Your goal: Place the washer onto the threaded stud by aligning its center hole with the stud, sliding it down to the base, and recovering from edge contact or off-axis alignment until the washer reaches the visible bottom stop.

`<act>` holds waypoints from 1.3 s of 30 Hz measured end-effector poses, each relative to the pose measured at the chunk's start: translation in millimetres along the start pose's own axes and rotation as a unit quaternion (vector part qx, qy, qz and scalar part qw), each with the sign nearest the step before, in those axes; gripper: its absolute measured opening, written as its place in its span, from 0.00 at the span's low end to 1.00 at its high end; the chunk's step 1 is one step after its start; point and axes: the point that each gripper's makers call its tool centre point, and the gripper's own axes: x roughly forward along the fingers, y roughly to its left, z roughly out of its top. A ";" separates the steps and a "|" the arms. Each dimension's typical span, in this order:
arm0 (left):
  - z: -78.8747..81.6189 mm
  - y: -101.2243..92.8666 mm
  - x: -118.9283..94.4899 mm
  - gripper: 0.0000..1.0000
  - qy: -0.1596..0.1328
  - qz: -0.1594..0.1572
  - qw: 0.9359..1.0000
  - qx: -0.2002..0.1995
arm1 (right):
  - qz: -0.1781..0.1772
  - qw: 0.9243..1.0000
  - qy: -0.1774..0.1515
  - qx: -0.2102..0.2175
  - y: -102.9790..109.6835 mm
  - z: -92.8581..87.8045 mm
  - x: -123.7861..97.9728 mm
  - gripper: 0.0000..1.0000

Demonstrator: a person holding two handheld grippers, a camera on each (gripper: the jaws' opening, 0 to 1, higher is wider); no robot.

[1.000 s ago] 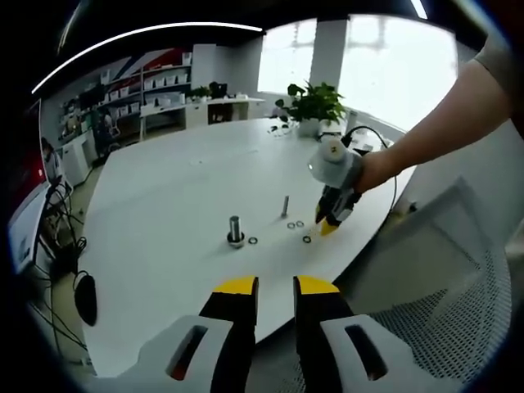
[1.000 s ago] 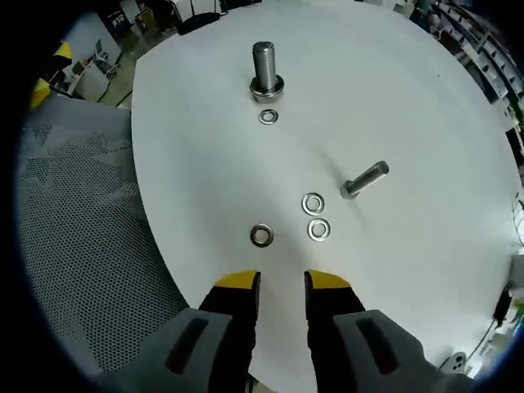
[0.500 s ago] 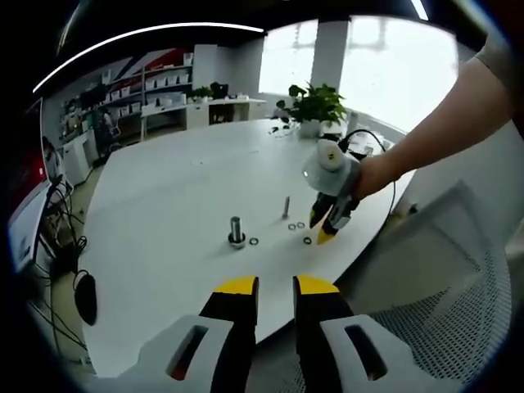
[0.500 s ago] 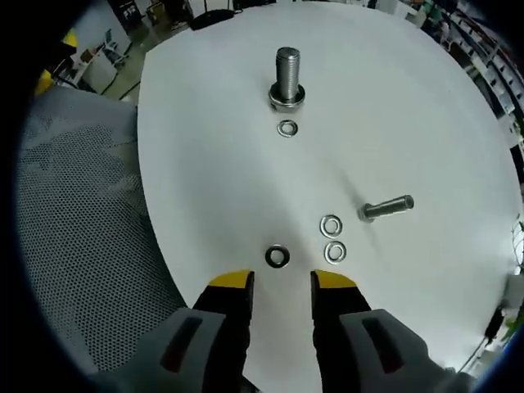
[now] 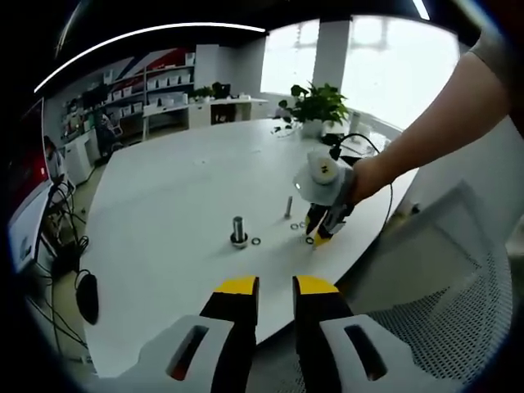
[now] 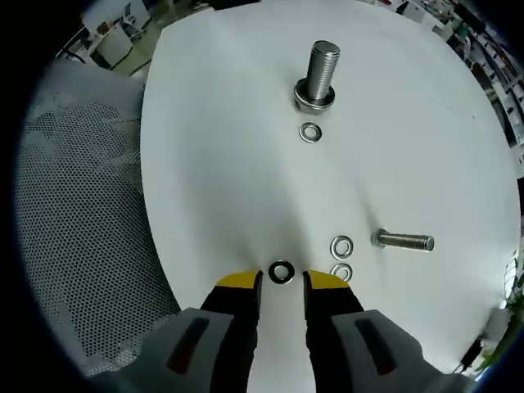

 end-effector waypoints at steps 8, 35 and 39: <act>0.1 1.4 0.5 0.14 0.001 0.004 1.000 -0.001 | -0.003 1.000 0.012 -0.012 1.7 1.6 0.5 0.16; 0.0 0.5 0.4 0.13 0.000 0.002 1.000 0.001 | -0.015 0.997 0.022 0.068 1.5 -9.1 -2.7 0.13; 0.5 0.4 0.2 0.13 -0.001 0.002 1.000 0.000 | -0.020 0.996 0.008 0.086 -4.3 -9.3 -10.0 0.13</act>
